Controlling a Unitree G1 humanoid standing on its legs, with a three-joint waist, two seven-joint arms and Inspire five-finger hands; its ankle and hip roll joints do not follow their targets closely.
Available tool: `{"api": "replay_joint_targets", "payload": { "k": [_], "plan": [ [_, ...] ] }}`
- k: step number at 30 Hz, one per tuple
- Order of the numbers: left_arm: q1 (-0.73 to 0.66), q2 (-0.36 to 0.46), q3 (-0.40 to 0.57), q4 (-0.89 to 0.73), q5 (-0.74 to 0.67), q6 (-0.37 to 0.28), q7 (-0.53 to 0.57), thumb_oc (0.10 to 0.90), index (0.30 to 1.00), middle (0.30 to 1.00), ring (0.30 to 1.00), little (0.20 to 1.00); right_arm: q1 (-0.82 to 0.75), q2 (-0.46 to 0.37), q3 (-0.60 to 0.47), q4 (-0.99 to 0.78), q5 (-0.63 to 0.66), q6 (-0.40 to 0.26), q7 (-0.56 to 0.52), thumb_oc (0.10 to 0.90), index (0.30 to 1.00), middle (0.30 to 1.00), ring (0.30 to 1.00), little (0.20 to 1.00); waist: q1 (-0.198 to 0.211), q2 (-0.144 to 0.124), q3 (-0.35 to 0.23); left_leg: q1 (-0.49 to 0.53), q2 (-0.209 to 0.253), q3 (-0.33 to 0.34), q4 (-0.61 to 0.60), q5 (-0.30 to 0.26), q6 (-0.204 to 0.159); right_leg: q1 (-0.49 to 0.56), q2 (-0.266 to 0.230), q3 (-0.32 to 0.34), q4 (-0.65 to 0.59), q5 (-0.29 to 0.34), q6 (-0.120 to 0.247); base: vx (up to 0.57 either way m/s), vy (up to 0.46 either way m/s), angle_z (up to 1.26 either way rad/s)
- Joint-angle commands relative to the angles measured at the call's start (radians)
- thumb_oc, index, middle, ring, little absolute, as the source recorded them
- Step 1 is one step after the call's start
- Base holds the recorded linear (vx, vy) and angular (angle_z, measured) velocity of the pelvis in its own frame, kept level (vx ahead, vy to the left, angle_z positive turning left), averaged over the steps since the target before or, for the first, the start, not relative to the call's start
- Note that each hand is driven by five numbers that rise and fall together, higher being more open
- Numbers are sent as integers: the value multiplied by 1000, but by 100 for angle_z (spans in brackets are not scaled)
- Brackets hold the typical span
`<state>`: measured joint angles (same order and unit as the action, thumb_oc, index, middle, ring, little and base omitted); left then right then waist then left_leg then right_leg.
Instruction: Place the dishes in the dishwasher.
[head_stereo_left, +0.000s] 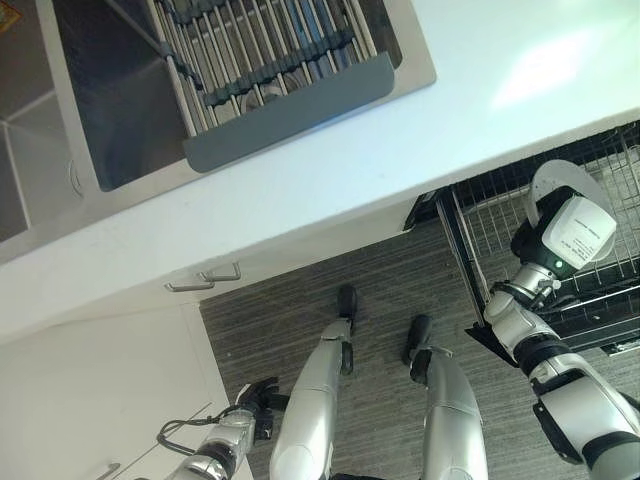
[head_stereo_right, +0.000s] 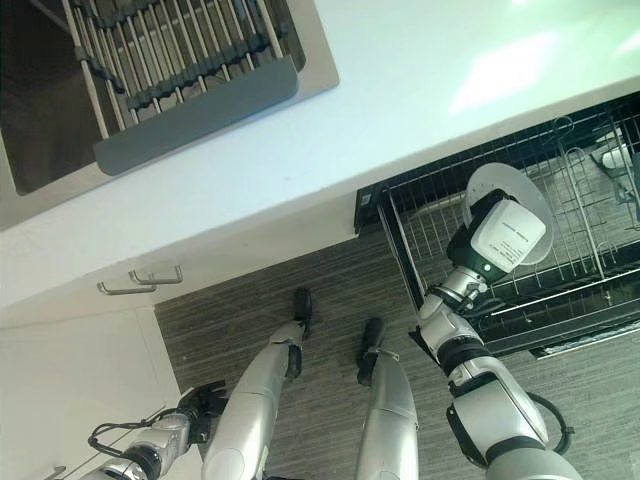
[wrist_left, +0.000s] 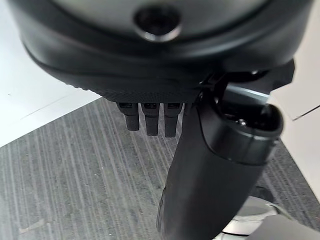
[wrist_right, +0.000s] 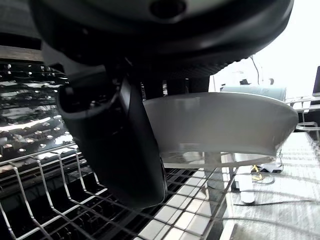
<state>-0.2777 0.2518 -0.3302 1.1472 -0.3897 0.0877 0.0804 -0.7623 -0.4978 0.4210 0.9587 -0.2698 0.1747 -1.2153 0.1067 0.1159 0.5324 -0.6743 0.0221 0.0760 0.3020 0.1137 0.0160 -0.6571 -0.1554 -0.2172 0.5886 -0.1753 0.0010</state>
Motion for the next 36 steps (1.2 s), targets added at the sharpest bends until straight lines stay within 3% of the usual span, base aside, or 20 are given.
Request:
{"api": "replay_joint_targets", "payload": {
  "k": [1, 2, 5, 8, 11, 22, 27, 32, 33, 36],
  "plan": [
    [45, -33, -9, 53, -41, 34, 25, 800, 900, 900, 900, 900, -25, -56, -2, 12, 66, -88, -366, 695, 742, 742, 742, 742, -16, 39, -12, 32, -47, -8, -2, -106, -13, 35, 50, 24, 25, -47, 38, 35, 57, 0],
    [39, -36, -11, 53, -47, 36, 26, 800, 900, 900, 900, 900, -35, -54, -4, 21, 93, -113, -340, 800, 900, 900, 900, 900, -17, 43, -12, 22, -48, -7, -2, -103, -14, 24, 52, 27, 32, -50, 35, 38, 57, 1],
    [30, -37, -15, 54, -59, 50, 18, 800, 900, 900, 900, 900, -51, -45, -20, 40, 123, -204, -257, 800, 900, 900, 900, 900, -20, 52, -12, 9, -47, -6, -2, -101, -16, 8, 55, 34, 42, -56, 31, -26, 62, -3],
    [23, -38, -18, 53, -66, 62, 7, 800, 900, 900, 900, 900, -56, -4, -45, 61, 294, -339, -45, 800, 900, 900, 900, 900, -22, 59, -12, 2, -46, -4, -2, -102, -18, 1, 64, 41, 38, -58, 28, -20, 50, -2],
    [16, -40, -18, 46, -54, 66, 11, 800, 900, 900, 900, 900, -60, 43, -44, 72, 322, -327, 119, 800, 900, 900, 900, 900, -20, 57, -12, 1, -42, -3, -2, -105, -17, 3, 68, 41, 33, -58, 24, -2, 6, -8],
    [7, -32, -22, 36, -53, 86, 17, 800, 900, 900, 900, 900, -110, 39, -30, 48, 344, -217, 144, 800, 900, 900, 900, 900, -14, 46, -12, 17, -39, 5, -2, -114, -12, 9, 67, 32, 40, -58, 27, 16, -8, 0],
    [15, -19, -18, 30, -37, 84, 9, 800, 900, 900, 900, 900, -125, 24, 22, 44, 270, -155, 328, 800, 900, 900, 900, 900, -8, 41, -12, 21, -42, 2, -2, -113, -11, 11, 68, 34, 43, -61, 22, 18, -25, 0],
    [37, -3, -9, 25, -12, 78, 15, 800, 900, 900, 900, 900, -108, -5, 67, -23, 320, -163, 330, 800, 900, 900, 900, 900, -8, 18, -12, 43, -34, 2, -2, -122, -9, 34, 73, 30, 27, -54, 28, 36, -62, 4],
    [48, -6, -8, 23, -15, 77, 29, 800, 900, 900, 900, 900, -84, -10, 57, -73, 273, -142, 297, 800, 900, 900, 900, 900, -15, 6, -12, 54, -29, 5, -2, -128, -9, 46, 78, 33, 11, -48, 33, 36, -38, 3],
    [51, -8, -3, 20, -19, 78, 37, 800, 900, 900, 900, 900, -67, -12, 50, -113, 259, -120, 270, 800, 900, 900, 900, 900, -14, 8, -12, 42, -12, 7, -2, -112, -5, 42, 92, 26, -16, -13, 27, -45, -18, 0]
  ]
}}
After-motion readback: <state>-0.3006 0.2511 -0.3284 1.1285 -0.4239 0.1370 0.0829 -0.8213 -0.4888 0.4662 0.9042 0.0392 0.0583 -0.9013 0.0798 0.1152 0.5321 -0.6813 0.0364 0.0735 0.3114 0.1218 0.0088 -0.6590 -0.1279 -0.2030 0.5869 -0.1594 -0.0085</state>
